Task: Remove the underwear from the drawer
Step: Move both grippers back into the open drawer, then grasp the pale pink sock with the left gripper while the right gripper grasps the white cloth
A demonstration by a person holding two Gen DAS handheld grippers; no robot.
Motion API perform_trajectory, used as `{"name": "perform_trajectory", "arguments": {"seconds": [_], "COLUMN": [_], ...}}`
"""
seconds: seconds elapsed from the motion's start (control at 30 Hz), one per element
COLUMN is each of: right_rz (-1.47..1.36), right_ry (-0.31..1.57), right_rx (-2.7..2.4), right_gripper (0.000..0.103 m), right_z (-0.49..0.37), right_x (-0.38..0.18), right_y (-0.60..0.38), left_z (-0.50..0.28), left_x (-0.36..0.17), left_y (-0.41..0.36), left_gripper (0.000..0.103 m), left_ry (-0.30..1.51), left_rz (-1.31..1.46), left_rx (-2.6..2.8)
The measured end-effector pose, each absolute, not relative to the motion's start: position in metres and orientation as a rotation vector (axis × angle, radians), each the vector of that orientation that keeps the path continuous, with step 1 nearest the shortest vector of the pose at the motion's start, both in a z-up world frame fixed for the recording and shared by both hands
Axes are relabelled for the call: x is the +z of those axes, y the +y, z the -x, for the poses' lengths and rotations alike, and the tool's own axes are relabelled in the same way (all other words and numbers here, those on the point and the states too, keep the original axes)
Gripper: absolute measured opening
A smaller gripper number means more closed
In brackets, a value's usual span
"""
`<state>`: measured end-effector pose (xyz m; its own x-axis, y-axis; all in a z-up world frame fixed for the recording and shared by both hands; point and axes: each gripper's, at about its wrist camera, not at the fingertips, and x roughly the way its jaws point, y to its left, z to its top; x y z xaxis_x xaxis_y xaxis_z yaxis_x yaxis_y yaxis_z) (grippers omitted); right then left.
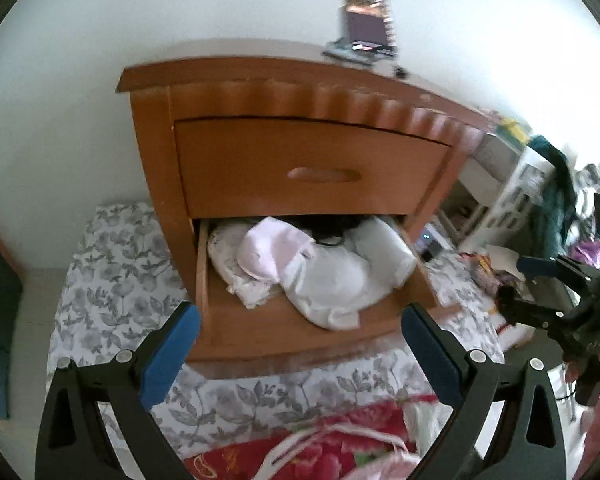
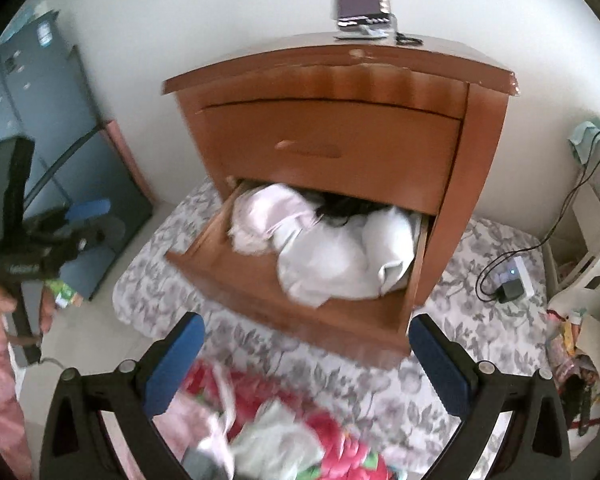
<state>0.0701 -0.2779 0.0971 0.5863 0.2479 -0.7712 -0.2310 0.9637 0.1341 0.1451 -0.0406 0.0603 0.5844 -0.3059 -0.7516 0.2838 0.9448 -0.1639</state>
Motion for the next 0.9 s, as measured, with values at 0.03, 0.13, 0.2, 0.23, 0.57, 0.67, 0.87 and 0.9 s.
{"name": "perform_trajectory", "arguments": {"seconds": [0.03,0.13,0.2,0.23,0.57,0.67,0.87,0.9], "right_rz": [-0.026,-0.052,-0.054,-0.048,-0.062,-0.078,-0.084,-0.086], "right_ry": [0.909,0.952,0.976,0.987,1.121,1.145,1.157,1.152], "right_rx": [0.261,0.232,0.205,0.196,0.128,0.115,0.105,0.108], "right_gripper": [0.103,0.103,0.103,0.103,0.083,0.079,0.07,0.07], "right_z": [-0.081,-0.116,-0.136,-0.142,-0.207,-0.219,-0.231,-0.233], "right_x": [0.094,0.078,0.062,0.056,-0.021,-0.036,-0.05,-0.05], "right_y": [-0.28,-0.288,-0.292,-0.292,-0.309,-0.316,-0.323,-0.324], "left_z": [-0.154,-0.187,-0.204,-0.215,-0.28,-0.292,-0.308,-0.31], "left_x": [0.056,0.038,0.025,0.016,-0.057,-0.068,-0.088,-0.09], "left_y": [-0.043,-0.047,-0.05,-0.05,-0.058,-0.065,-0.077,-0.077], "left_gripper": [0.101,0.1,0.1,0.1,0.098,0.089,0.074,0.073], "left_ry": [0.898,0.962,0.981,0.987,1.108,1.12,1.15,1.155], "left_rz": [0.036,0.052,0.048,0.044,0.099,0.105,0.111,0.114], "left_rx": [-0.335,-0.282,-0.262,-0.241,-0.197,-0.217,-0.231,-0.228]}}
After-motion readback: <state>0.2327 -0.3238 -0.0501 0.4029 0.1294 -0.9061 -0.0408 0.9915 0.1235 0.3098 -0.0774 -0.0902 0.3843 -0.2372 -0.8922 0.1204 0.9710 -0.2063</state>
